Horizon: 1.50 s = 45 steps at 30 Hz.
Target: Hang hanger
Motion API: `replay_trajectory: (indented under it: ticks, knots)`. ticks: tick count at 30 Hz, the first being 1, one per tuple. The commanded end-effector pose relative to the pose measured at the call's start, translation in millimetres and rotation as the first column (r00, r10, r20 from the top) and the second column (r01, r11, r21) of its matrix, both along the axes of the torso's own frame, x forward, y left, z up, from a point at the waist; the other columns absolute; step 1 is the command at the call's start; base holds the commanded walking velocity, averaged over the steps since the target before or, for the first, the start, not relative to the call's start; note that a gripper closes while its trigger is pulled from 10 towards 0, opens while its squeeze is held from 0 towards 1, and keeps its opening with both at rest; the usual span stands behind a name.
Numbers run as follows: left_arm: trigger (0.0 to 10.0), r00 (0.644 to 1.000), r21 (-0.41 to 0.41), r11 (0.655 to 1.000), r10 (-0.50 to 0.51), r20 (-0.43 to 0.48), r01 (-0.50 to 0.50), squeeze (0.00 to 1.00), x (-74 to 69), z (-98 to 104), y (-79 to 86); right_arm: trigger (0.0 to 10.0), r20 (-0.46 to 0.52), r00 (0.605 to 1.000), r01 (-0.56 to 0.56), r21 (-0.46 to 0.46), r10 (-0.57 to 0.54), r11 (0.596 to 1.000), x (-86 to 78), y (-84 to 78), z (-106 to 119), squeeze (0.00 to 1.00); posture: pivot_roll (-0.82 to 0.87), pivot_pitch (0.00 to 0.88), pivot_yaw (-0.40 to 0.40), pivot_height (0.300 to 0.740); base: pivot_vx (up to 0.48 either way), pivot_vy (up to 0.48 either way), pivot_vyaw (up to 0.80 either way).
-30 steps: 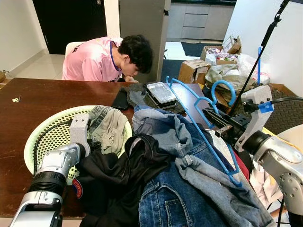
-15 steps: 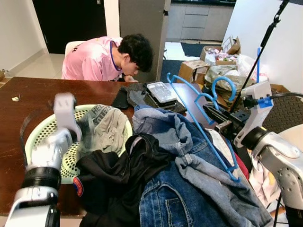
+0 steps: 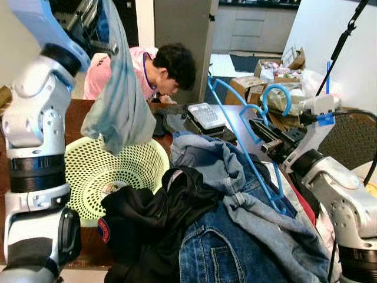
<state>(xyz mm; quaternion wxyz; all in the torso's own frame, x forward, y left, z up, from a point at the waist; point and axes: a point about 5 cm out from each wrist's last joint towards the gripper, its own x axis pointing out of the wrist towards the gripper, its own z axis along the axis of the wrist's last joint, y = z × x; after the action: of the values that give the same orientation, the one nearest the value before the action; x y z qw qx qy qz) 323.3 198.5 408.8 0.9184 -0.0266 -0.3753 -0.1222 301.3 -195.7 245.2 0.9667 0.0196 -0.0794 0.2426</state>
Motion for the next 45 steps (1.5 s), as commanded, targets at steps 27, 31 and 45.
replay_trajectory:
  ticks: [27,31,45]
  knots:
    - [10.0,0.921,0.027,0.921,-0.389,0.019,0.389,0.00,-29.6,5.5,-52.4,10.0,0.078,0.997,-0.034,0.170,0.021,0.985,6.3,3.6,6.5,0.00,0.22,0.000,0.001,0.740,-0.250,0.000,0.00]
    - [10.0,0.892,-0.004,0.892,-0.451,-0.028,0.451,0.00,-28.7,-10.3,-69.1,10.0,0.064,0.998,0.002,0.170,-0.013,0.985,8.4,0.7,2.5,0.00,0.22,0.000,0.000,0.740,-0.251,0.000,0.00]
    - [10.0,0.845,-0.024,0.871,-0.482,-0.230,0.490,0.00,-20.4,-77.3,-95.3,10.0,0.029,0.998,0.054,0.182,-0.060,0.982,12.6,-0.4,-8.5,0.00,0.22,0.000,0.002,0.740,-0.017,-0.069,0.00]
